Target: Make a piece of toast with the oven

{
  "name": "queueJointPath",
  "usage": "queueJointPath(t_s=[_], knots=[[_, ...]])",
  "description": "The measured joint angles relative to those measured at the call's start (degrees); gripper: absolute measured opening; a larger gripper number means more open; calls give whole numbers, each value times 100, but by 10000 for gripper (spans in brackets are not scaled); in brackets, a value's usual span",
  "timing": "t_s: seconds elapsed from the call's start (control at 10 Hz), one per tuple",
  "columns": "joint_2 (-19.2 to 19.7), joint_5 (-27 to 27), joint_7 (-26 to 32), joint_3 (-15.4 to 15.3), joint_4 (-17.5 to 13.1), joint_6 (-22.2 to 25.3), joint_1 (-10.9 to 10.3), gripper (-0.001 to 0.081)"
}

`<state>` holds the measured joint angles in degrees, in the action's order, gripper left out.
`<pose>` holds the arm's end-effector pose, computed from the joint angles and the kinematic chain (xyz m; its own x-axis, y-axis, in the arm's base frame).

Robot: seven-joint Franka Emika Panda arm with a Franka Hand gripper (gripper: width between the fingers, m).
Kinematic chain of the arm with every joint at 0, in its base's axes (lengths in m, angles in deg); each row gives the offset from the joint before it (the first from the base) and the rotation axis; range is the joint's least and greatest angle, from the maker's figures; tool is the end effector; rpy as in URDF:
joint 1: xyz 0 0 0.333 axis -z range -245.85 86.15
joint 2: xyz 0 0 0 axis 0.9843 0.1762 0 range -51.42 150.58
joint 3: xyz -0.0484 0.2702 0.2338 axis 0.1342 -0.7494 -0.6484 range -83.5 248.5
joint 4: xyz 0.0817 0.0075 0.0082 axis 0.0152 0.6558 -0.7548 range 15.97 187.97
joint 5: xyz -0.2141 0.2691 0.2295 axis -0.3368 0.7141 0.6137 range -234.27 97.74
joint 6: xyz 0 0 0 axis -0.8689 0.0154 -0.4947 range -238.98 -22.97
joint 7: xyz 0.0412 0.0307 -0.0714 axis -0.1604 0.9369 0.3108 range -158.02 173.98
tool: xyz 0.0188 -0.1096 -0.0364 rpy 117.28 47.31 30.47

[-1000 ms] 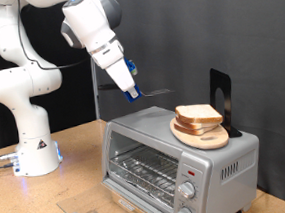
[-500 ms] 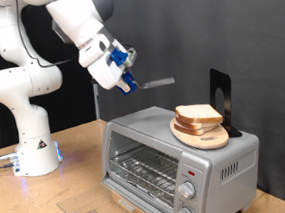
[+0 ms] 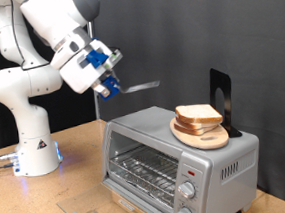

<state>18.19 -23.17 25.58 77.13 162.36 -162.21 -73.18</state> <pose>0.4009 0.0013 0.4798 0.8925 -0.3070 0.3304 -0.1063 -0.8551 -0.5075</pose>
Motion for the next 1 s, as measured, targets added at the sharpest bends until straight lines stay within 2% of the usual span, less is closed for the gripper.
queueJointPath(t_s=[0.2,0.4,0.5,0.7,1.0], knots=[[152,-91,271,186,-32,10,119,368],[276,-270,443,358,-158,302,171,368],[276,-254,438,344,-138,255,171,368],[276,-502,72,210,-102,242,198,368],[292,-1116,-571,-179,-64,222,312,368]])
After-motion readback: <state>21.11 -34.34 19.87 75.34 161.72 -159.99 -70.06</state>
